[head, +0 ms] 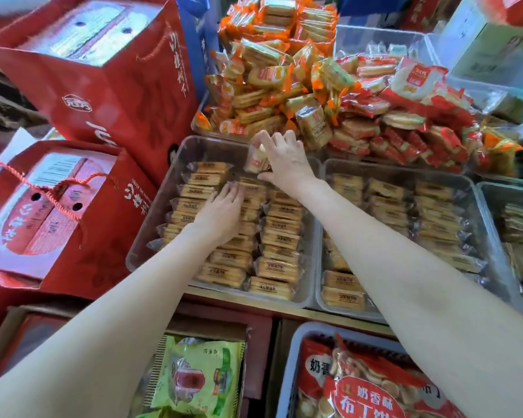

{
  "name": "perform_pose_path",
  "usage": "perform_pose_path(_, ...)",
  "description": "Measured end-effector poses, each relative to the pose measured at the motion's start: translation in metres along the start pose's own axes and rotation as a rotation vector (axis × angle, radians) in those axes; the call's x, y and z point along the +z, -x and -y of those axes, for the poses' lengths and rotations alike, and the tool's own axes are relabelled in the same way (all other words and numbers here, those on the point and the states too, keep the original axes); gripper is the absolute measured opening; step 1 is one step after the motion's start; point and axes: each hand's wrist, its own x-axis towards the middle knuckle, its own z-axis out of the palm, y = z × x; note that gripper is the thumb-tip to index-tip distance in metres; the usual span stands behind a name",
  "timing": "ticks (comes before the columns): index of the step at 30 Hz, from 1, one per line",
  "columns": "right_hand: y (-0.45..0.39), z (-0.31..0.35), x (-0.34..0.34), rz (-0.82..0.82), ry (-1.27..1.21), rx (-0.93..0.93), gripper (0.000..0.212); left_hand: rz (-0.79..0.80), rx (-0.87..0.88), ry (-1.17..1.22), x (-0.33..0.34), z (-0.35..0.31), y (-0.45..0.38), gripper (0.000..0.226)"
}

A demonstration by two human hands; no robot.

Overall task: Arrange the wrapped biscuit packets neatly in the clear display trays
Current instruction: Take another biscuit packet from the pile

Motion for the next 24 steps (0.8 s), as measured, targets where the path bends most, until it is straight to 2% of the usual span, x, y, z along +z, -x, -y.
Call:
perform_pose_path(2, -0.010, 0.009, 0.015, -0.010, 0.006, -0.039, 0.058, -0.003, 0.023, -0.003, 0.002, 0.004, -0.007, 0.070)
perform_pose_path(7, -0.026, 0.029, 0.034, -0.043, 0.100, -0.131, 0.056, 0.021, 0.022, 0.014, 0.017, 0.003, -0.017, 0.062)
perform_pose_path(10, -0.020, 0.031, 0.047, -0.009, 0.119, -0.101, 0.047, -0.006, 0.006, -0.033, 0.021, 0.003, -0.018, 0.059)
perform_pose_path(12, -0.013, 0.025, 0.057, 0.031, 0.032, -0.046, 0.039, -0.035, 0.005, -0.069, 0.021, 0.002, -0.020, 0.059)
perform_pose_path(15, -0.011, 0.011, 0.045, 0.101, -0.237, 0.016, 0.029, -0.021, 0.017, -0.055, 0.020, 0.001, -0.019, 0.060)
perform_pose_path(17, -0.012, -0.005, 0.026, 0.064, -0.307, 0.064, 0.030, -0.011, 0.019, -0.040, 0.019, 0.003, -0.019, 0.060)
perform_pose_path(21, 0.002, -0.036, 0.009, 0.119, -0.114, 0.033, 0.031, 0.003, 0.016, -0.031, 0.014, 0.003, -0.018, 0.059)
perform_pose_path(24, 0.010, -0.041, 0.009, -0.001, 0.053, -0.019, 0.027, 0.019, -0.013, -0.023, 0.015, -0.002, -0.018, 0.058)
